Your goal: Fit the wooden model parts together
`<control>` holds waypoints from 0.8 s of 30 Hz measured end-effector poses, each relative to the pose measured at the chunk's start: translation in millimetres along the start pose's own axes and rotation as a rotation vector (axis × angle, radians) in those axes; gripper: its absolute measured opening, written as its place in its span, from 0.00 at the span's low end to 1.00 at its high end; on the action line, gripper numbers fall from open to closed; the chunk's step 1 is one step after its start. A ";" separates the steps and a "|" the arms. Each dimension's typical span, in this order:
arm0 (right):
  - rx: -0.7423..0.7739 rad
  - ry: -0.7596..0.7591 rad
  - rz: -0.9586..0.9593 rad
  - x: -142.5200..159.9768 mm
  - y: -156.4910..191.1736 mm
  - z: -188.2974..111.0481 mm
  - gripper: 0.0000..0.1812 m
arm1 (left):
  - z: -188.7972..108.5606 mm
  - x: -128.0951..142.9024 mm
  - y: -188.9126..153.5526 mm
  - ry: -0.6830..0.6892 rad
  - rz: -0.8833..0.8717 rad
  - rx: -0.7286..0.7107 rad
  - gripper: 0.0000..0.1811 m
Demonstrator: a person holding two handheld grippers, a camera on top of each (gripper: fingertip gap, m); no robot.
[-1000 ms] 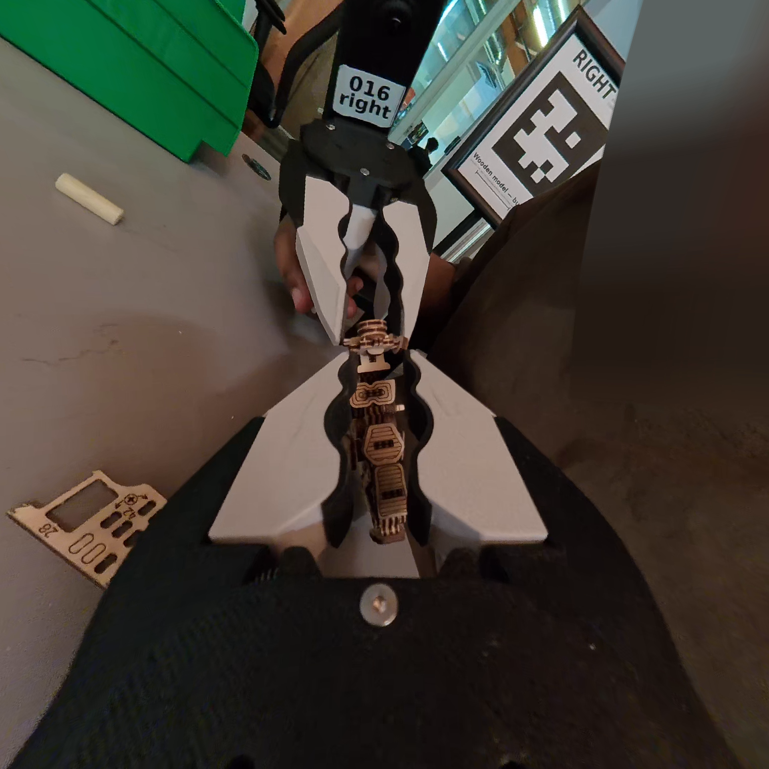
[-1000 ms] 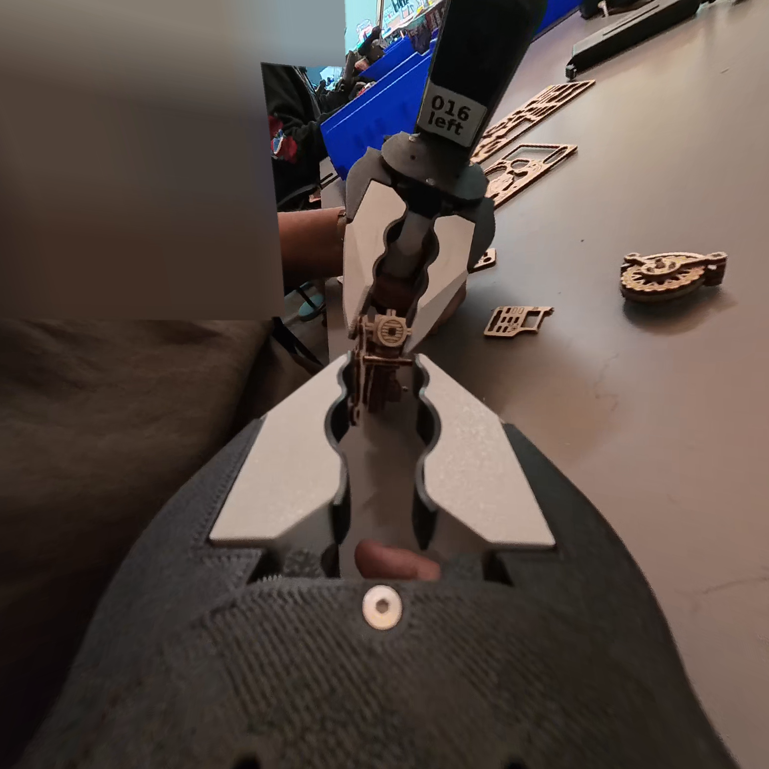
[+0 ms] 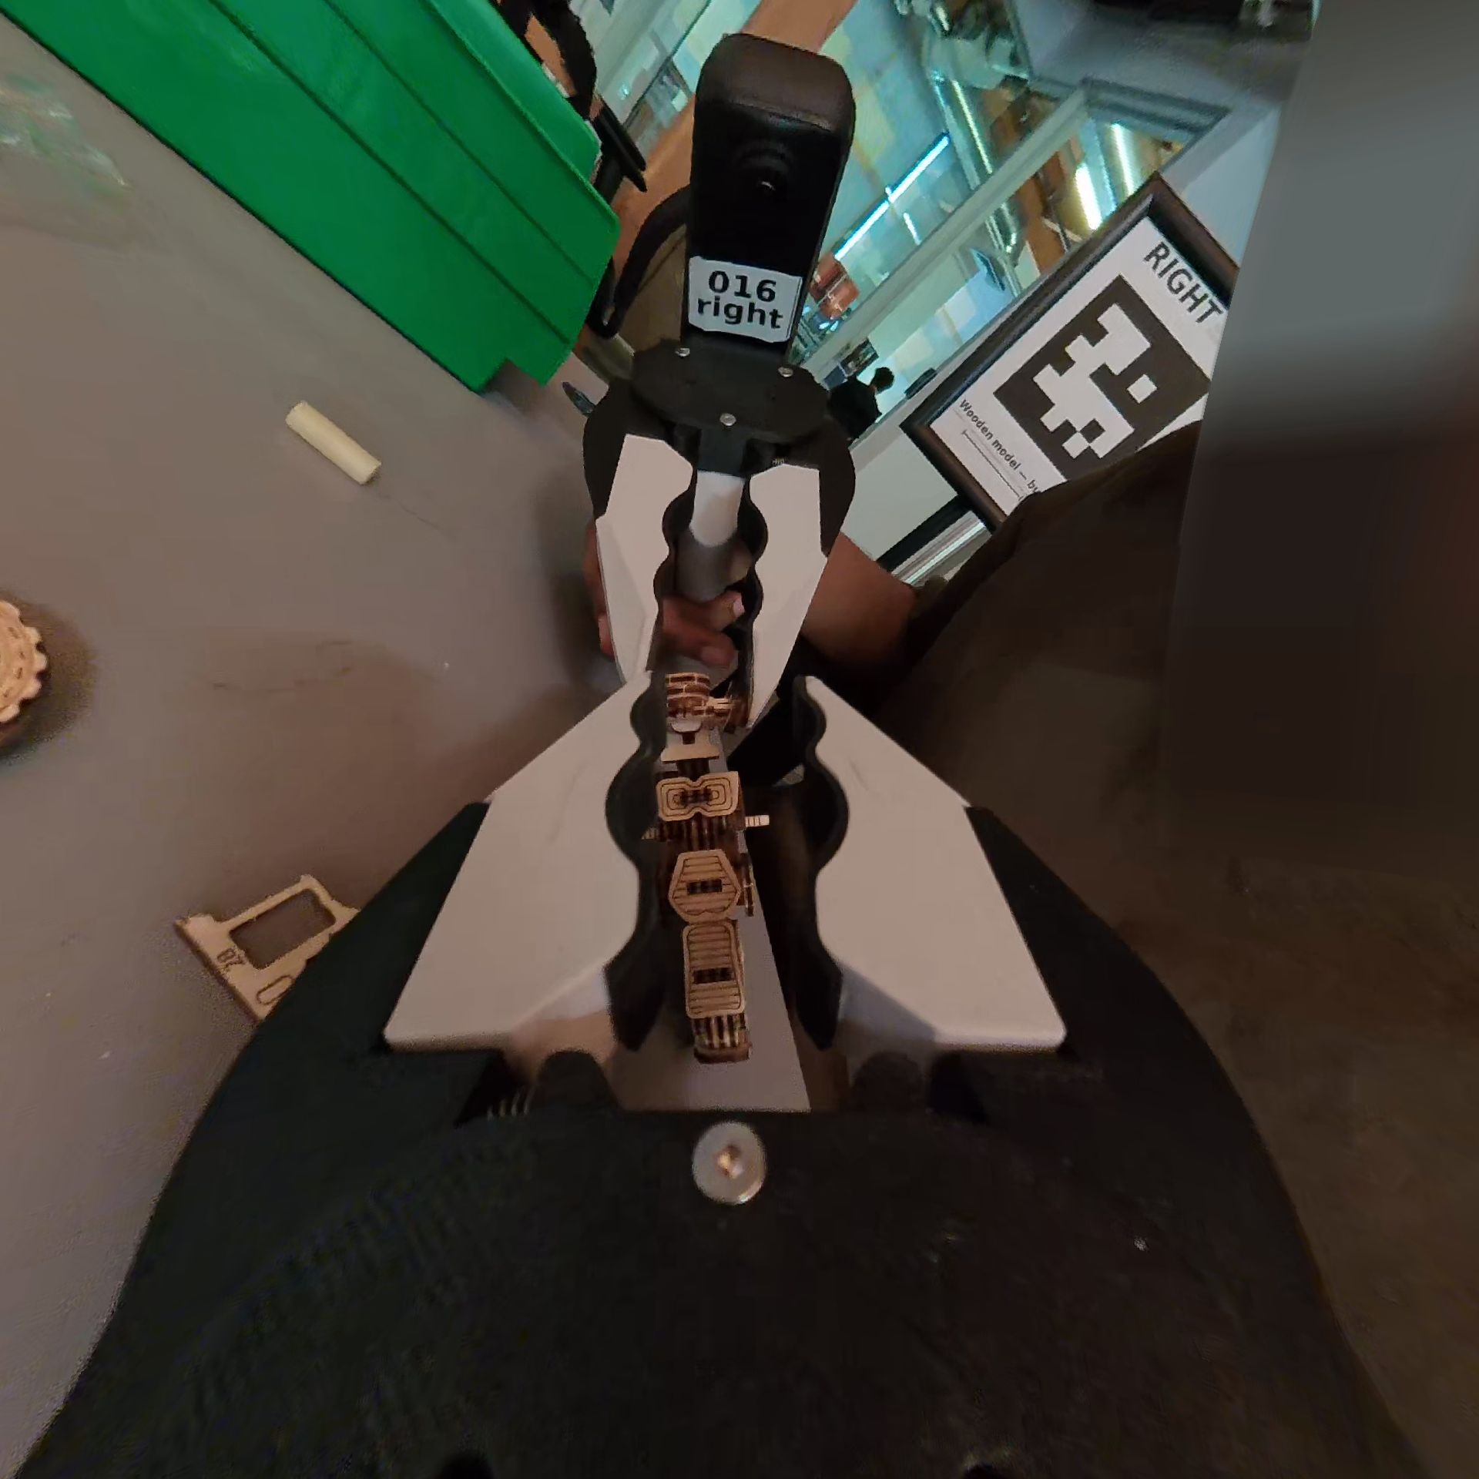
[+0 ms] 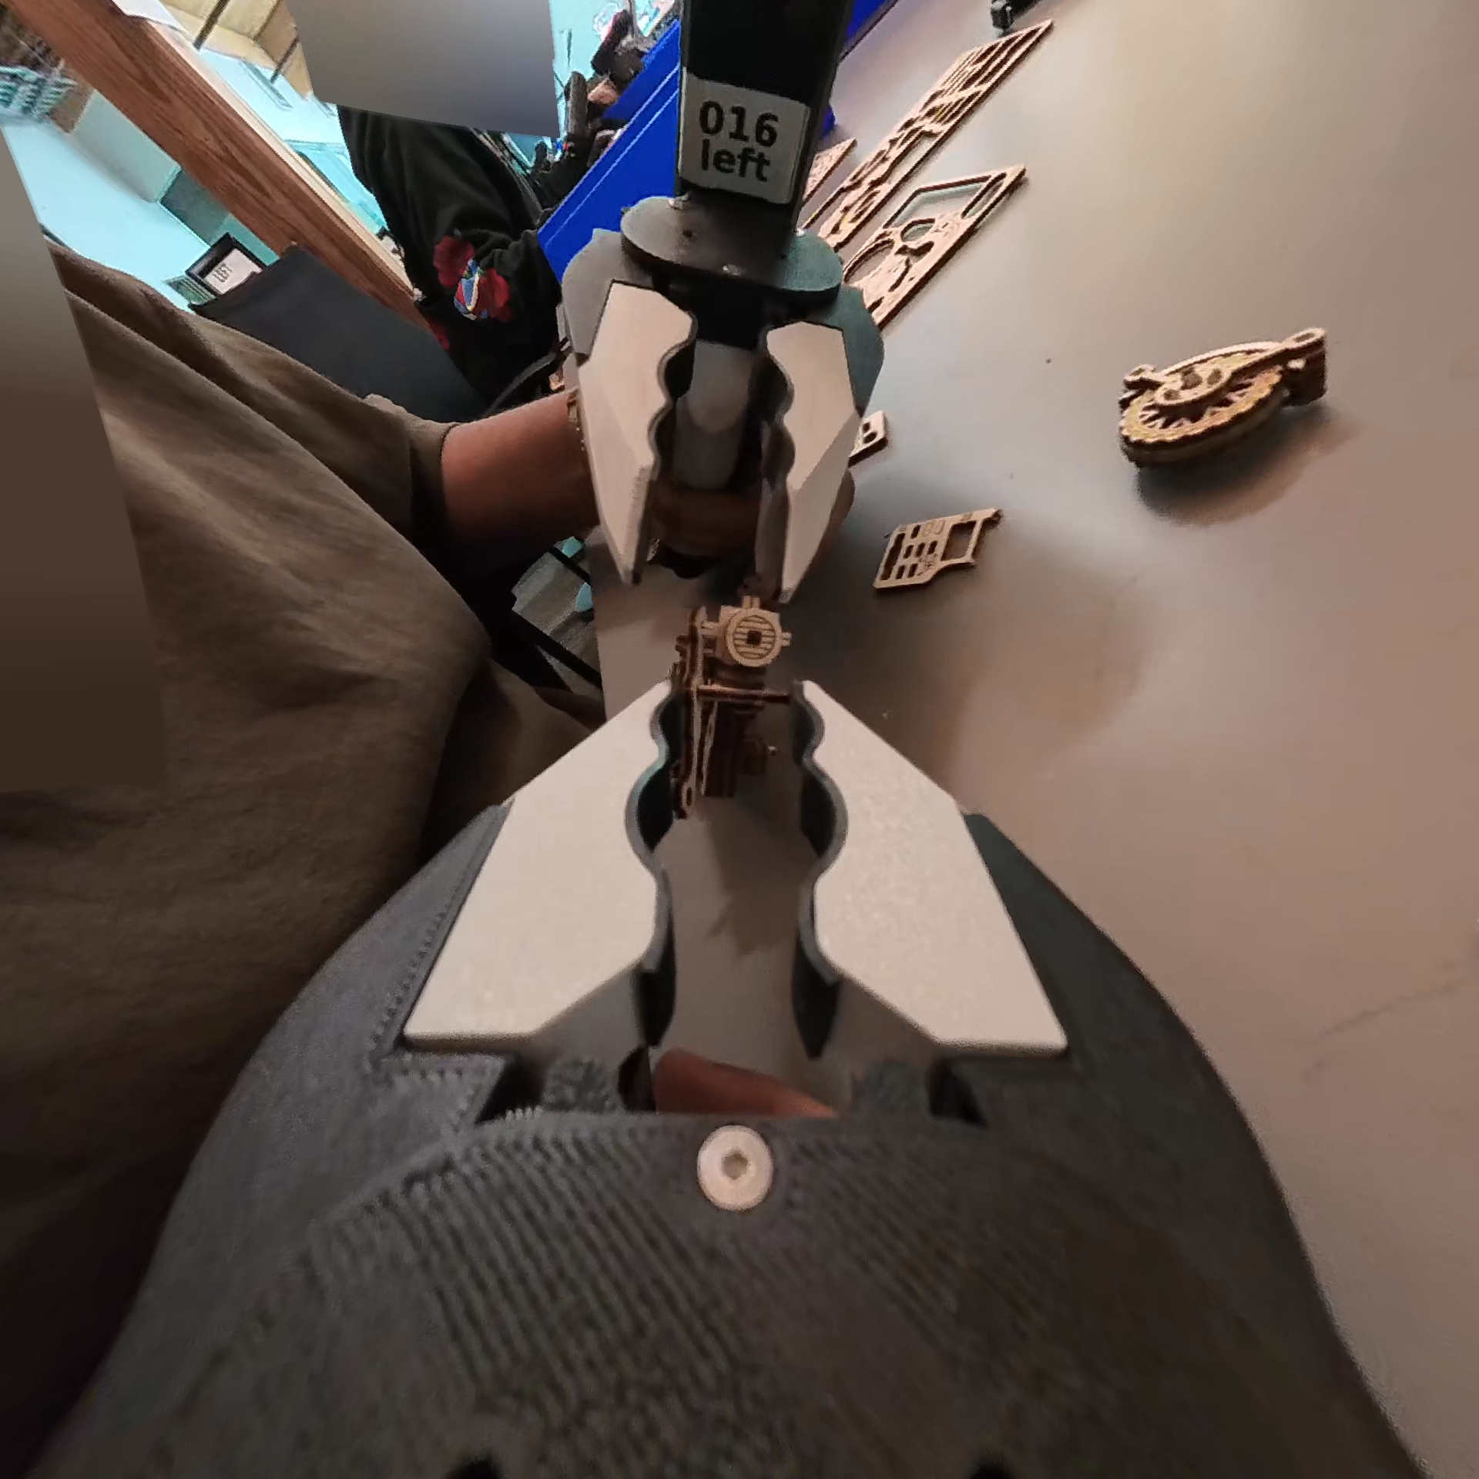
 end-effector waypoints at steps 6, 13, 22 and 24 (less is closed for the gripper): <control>-0.003 0.004 0.005 0.5 0.1 0.4 0.13 | 2.8 7.5 4.2 0.067 0.012 -0.043 0.20; -0.001 0.014 -0.009 2.1 2.0 2.5 0.13 | 6.7 10.2 2.7 0.089 0.012 -0.044 0.14; 0.004 0.004 -0.011 1.1 2.2 2.7 0.13 | 6.1 9.6 3.2 0.097 0.023 -0.058 0.12; 0.002 0.001 -0.006 0.9 1.9 2.3 0.13 | 6.6 9.1 3.6 0.086 0.016 -0.061 0.12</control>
Point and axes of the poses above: each gripper's, where its closed fingertips meet, z out along the fingers, x out of its underside, y = z × x across the jaws, the point moved 5 cm from there along -z, back along the fingers, and after that the axes turned 13 degrees about z, right-handed, at the moved point
